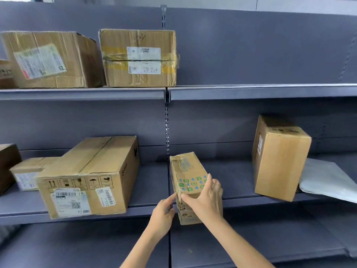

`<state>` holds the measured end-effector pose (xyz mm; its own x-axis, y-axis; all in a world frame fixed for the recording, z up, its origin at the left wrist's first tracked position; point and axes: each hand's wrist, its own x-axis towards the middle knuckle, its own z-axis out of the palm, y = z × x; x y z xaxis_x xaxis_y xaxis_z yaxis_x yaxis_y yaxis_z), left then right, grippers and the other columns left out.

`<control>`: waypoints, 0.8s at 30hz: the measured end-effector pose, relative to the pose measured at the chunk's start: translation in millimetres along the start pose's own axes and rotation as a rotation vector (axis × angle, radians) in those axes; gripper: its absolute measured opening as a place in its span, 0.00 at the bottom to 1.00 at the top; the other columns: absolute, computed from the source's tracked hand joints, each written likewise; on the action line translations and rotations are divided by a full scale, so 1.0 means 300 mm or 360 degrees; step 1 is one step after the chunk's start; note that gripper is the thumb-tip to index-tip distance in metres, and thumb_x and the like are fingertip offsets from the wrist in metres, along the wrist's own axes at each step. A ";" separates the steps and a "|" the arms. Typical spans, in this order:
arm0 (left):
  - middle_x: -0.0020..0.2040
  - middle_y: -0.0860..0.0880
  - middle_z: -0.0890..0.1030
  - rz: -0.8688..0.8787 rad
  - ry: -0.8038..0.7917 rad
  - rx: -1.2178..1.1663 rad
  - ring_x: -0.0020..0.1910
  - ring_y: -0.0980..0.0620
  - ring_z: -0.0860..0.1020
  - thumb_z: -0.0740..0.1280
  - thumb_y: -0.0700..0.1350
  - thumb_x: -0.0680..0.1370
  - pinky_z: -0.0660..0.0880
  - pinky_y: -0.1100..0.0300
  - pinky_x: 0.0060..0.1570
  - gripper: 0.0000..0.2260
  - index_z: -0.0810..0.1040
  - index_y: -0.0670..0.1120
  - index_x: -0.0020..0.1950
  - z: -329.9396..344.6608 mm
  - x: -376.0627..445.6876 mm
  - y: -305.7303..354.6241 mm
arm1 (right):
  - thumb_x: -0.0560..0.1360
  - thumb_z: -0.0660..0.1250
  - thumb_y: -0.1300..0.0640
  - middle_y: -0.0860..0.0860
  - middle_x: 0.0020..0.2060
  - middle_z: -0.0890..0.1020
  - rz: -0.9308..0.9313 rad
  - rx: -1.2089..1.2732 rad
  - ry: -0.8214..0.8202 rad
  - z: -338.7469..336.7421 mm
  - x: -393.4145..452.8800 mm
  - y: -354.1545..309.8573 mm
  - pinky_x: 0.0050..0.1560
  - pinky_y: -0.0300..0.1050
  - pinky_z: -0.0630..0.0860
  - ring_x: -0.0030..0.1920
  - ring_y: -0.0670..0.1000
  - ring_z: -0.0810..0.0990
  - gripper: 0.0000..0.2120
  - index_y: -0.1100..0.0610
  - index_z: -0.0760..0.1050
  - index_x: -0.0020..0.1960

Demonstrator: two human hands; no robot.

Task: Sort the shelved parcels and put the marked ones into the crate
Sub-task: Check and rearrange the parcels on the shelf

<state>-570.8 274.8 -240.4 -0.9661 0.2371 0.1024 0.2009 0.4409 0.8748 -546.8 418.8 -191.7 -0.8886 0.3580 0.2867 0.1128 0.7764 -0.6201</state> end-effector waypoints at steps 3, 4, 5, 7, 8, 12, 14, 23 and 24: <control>0.61 0.50 0.71 0.0002 -0.0020 0.0011 0.61 0.53 0.69 0.53 0.31 0.77 0.66 0.64 0.60 0.27 0.65 0.55 0.71 -0.009 -0.004 0.001 | 0.59 0.64 0.27 0.59 0.69 0.59 0.0054 -0.0255 -0.0062 0.014 0.010 -0.033 0.68 0.51 0.64 0.68 0.59 0.60 0.58 0.61 0.47 0.74; 0.61 0.50 0.70 -0.0003 -0.0035 0.0037 0.62 0.53 0.69 0.53 0.32 0.78 0.66 0.64 0.60 0.27 0.65 0.55 0.71 -0.012 -0.002 -0.002 | 0.59 0.63 0.25 0.59 0.68 0.60 0.0072 -0.0319 -0.0068 0.015 0.015 -0.041 0.68 0.52 0.64 0.67 0.59 0.61 0.58 0.62 0.48 0.74; 0.61 0.50 0.70 -0.0012 -0.0052 0.0064 0.63 0.52 0.69 0.54 0.32 0.78 0.66 0.64 0.59 0.26 0.65 0.55 0.71 -0.014 0.000 -0.002 | 0.58 0.62 0.25 0.59 0.67 0.61 0.0086 -0.0360 -0.0068 0.017 0.022 -0.046 0.68 0.51 0.64 0.66 0.58 0.62 0.59 0.63 0.48 0.73; 0.62 0.50 0.71 -0.0038 -0.0056 0.0082 0.64 0.50 0.70 0.54 0.33 0.78 0.67 0.64 0.58 0.25 0.66 0.54 0.71 -0.019 0.000 0.002 | 0.59 0.63 0.26 0.58 0.64 0.64 0.0112 -0.0358 -0.0080 0.017 0.036 -0.051 0.65 0.49 0.66 0.64 0.57 0.63 0.58 0.64 0.49 0.73; 0.63 0.49 0.71 -0.0050 -0.0053 0.0078 0.64 0.50 0.71 0.54 0.33 0.78 0.67 0.64 0.57 0.24 0.68 0.53 0.70 -0.022 0.000 0.004 | 0.59 0.64 0.27 0.58 0.63 0.64 0.0120 -0.0332 -0.0078 0.015 0.042 -0.051 0.64 0.49 0.67 0.63 0.57 0.64 0.58 0.64 0.49 0.73; 0.65 0.48 0.73 -0.0167 -0.0043 0.0018 0.65 0.51 0.71 0.58 0.37 0.79 0.66 0.64 0.57 0.18 0.70 0.48 0.68 -0.029 -0.008 0.002 | 0.60 0.67 0.32 0.57 0.62 0.66 0.0156 -0.0123 -0.0007 -0.008 0.051 -0.022 0.62 0.49 0.67 0.63 0.57 0.63 0.53 0.64 0.54 0.71; 0.65 0.48 0.74 -0.0236 -0.0022 -0.0020 0.64 0.51 0.71 0.59 0.43 0.80 0.66 0.63 0.57 0.16 0.69 0.47 0.68 -0.024 -0.005 -0.007 | 0.58 0.70 0.34 0.57 0.62 0.66 0.0266 0.0107 0.0001 -0.031 0.056 0.012 0.61 0.50 0.68 0.65 0.57 0.63 0.51 0.62 0.58 0.70; 0.60 0.51 0.78 -0.0480 -0.0220 -0.0557 0.61 0.50 0.73 0.52 0.57 0.81 0.71 0.49 0.61 0.17 0.71 0.53 0.63 0.014 0.001 0.041 | 0.70 0.67 0.44 0.56 0.47 0.83 0.0984 0.1644 -0.0406 -0.032 0.008 0.179 0.57 0.57 0.76 0.49 0.55 0.80 0.18 0.57 0.75 0.51; 0.59 0.53 0.79 -0.0479 -0.0225 -0.0579 0.60 0.51 0.74 0.50 0.58 0.81 0.71 0.47 0.62 0.17 0.71 0.54 0.63 0.017 0.000 0.046 | 0.72 0.65 0.46 0.56 0.46 0.83 0.1015 0.1761 -0.0476 -0.028 -0.004 0.183 0.57 0.59 0.76 0.50 0.56 0.80 0.15 0.55 0.75 0.51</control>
<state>-567.1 285.3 -230.6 -0.9359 0.2721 -0.2236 -0.1778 0.1832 0.9669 -535.9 465.2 -220.0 -0.8947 0.2628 -0.3611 0.2520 -0.3707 -0.8939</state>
